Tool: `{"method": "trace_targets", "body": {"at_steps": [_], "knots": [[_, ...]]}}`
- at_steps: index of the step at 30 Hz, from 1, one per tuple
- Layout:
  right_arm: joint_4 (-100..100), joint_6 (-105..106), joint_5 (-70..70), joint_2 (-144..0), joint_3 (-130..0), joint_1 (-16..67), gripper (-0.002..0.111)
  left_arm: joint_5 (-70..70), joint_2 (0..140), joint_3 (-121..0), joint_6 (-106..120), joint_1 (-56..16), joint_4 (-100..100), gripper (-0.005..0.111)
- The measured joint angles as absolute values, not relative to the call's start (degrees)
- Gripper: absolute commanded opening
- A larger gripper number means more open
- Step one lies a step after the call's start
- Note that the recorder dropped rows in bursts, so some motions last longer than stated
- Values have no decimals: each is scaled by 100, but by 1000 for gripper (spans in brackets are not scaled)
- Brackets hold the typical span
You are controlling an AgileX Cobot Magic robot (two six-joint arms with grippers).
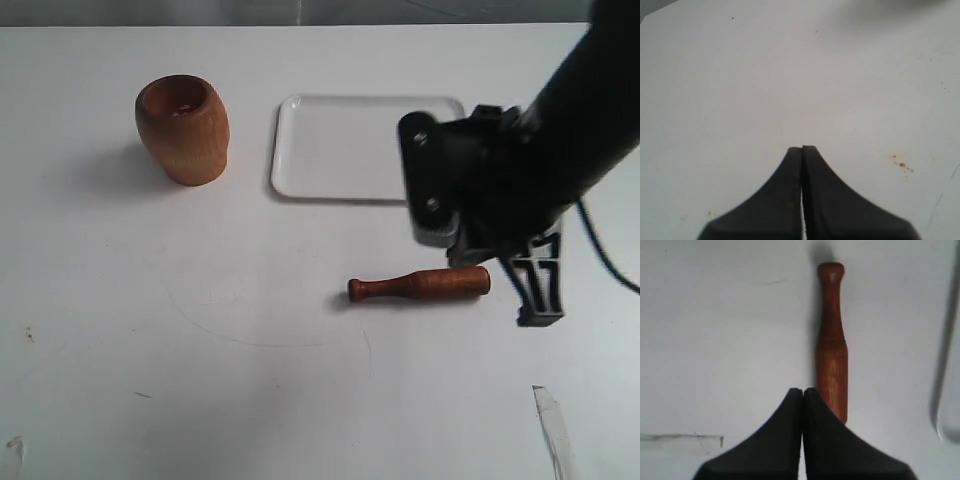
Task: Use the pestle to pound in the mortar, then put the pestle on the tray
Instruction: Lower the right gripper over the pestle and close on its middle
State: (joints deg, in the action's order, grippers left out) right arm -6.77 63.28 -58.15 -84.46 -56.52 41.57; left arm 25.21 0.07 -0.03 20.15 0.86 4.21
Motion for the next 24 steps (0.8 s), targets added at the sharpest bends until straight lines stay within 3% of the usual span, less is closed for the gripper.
{"method": "trace_targets", "body": {"at_steps": [8,24], "knots": [[-604,6328,-4502,-9757,-5652,4849,57,2521,7,-3,2015,86,421,0],[-347,5565,-3396,-10571,-5652,4849,52,2521,7,-3,2015,86,421,0]]}}
